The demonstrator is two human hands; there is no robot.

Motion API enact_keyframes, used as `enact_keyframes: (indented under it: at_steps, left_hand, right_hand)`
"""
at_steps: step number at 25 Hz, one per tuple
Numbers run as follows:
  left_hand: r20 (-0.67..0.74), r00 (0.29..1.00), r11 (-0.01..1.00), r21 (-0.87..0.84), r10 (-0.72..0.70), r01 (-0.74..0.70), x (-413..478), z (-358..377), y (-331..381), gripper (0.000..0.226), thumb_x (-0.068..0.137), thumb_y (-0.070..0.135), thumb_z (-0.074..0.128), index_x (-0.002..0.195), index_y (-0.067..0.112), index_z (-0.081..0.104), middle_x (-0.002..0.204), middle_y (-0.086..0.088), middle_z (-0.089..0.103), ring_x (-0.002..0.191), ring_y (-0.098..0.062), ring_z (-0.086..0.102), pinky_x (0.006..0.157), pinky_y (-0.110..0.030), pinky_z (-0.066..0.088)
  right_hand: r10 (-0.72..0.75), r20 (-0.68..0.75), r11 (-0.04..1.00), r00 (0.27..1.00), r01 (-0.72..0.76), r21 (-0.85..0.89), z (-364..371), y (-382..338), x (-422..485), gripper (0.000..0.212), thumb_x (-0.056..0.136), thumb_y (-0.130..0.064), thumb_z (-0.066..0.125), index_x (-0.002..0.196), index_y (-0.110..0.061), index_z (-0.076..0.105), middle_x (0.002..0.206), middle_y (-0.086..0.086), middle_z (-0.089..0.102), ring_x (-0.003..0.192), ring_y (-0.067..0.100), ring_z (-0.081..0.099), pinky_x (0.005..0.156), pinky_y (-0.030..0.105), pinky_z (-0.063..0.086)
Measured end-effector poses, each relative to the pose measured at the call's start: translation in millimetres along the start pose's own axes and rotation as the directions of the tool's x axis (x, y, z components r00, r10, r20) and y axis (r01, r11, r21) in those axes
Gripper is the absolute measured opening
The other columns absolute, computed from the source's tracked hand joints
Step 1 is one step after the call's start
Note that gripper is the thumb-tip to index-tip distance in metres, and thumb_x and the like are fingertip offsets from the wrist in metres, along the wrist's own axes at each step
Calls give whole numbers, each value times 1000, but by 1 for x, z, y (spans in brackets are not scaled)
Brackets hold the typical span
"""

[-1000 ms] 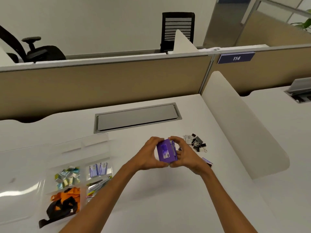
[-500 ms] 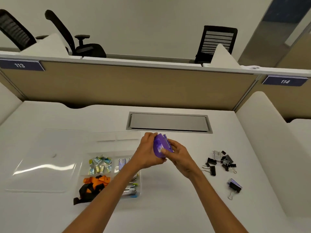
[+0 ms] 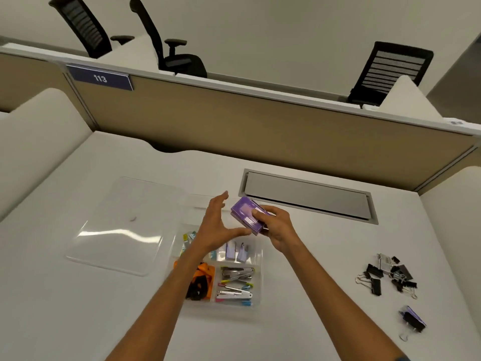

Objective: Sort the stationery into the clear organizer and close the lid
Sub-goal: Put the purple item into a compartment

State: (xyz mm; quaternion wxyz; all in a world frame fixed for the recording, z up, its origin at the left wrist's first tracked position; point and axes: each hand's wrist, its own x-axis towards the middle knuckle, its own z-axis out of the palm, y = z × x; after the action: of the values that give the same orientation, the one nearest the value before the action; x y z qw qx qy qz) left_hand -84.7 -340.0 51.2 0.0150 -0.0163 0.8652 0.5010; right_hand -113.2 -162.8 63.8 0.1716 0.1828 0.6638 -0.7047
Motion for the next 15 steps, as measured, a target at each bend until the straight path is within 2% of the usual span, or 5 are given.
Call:
enact_keyframes:
  at_steps: [3, 5, 7, 10, 15]
  left_hand:
    - [-250, 963, 983, -173, -100, 58, -1, -49, -39, 67, 83, 30, 74, 138, 25, 37, 139, 3, 47, 118, -11, 50, 93, -31, 49]
    - [-322, 938, 978, -197, -125, 63, -2, -75, -60, 49, 92, 17, 64, 135, 20, 41, 134, 1, 52, 118, -16, 54, 91, -27, 49]
    - [-318, 939, 980, -183, -133, 76, 0, -91, -77, 40, 95, 6, 55, 133, 17, 44, 133, 0, 54, 121, -18, 54, 94, -27, 48]
    - [-291, 946, 981, -169, -144, 98, 5, -98, -93, 47, 92, -10, 42, 130, 16, 46, 133, -1, 55, 124, -19, 52, 100, -30, 44]
    - [-219, 960, 971, -200, -173, 129, 13, -97, -112, 46, 93, -10, 40, 131, 16, 45, 136, -1, 54, 125, -17, 52, 101, -31, 47]
  right_hand:
    - [24, 70, 999, 997, -20, -47, 32, -4, 18, 33, 82, -15, 76, 113, -11, 64, 108, 13, 70, 88, 20, 70, 72, 30, 60]
    - [14, 133, 996, 991, -1, -93, 52, -8, 27, 29, 82, -14, 75, 109, -13, 65, 110, 14, 68, 88, 19, 68, 71, 29, 60]
    - [-4, 172, 987, 985, 31, -155, 72, -10, 37, 31, 83, -12, 74, 113, -11, 65, 114, 15, 65, 94, 20, 67, 78, 33, 59]
    - [-39, 205, 943, 978, 104, -315, 101, -7, 49, 36, 85, -13, 73, 119, -6, 63, 119, 18, 64, 104, 23, 63, 88, 37, 56]
    - [-51, 176, 845, 983, 137, -517, 132, 6, 62, 40, 88, -19, 70, 124, -6, 59, 126, 16, 60, 114, 28, 60, 88, 34, 54]
